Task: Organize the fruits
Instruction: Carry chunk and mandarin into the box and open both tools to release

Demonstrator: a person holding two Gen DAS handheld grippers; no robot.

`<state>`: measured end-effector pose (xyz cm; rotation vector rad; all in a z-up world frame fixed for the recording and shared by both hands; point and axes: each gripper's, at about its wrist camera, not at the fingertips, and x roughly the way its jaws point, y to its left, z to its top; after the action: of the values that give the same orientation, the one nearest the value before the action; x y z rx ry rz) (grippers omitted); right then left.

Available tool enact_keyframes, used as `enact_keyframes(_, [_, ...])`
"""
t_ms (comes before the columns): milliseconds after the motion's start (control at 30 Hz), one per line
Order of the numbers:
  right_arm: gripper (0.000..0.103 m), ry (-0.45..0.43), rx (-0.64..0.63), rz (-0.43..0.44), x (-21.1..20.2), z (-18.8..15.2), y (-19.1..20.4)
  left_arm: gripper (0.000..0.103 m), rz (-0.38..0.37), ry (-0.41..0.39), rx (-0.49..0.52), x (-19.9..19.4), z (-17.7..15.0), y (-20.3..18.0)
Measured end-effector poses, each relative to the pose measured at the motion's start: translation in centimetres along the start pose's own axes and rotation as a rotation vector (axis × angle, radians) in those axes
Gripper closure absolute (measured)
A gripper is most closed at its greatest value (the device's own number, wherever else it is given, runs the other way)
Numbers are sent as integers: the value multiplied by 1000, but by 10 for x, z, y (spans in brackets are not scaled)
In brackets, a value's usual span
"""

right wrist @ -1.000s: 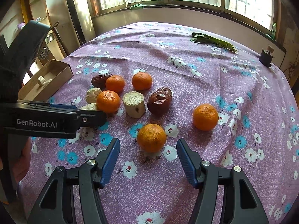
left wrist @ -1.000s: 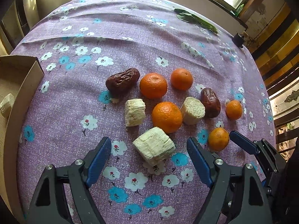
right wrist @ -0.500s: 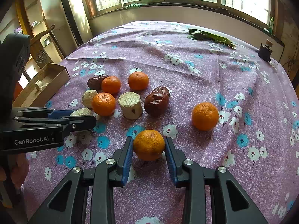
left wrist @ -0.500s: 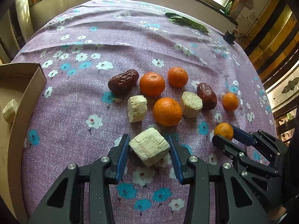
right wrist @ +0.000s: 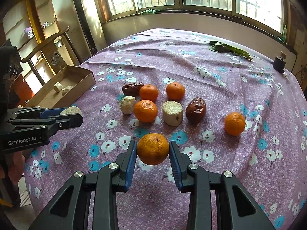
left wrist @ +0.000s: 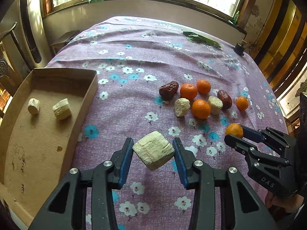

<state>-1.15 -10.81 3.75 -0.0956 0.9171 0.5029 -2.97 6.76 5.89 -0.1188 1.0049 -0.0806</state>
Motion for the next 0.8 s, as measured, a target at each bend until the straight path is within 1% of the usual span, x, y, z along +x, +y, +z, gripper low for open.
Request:
enact_keyframes(333, [66,10,-101,45,10,14,57,62,75,-50,-29,-24,-7,41])
enact_keyframes(500, [66,-2,-122,73,11,24,78,62,113,-72,-43,-35,-10,62])
enact_keyframes(800, [66,6,-193,113,23,43,120,62,178,-90,-102,-46,-13,110])
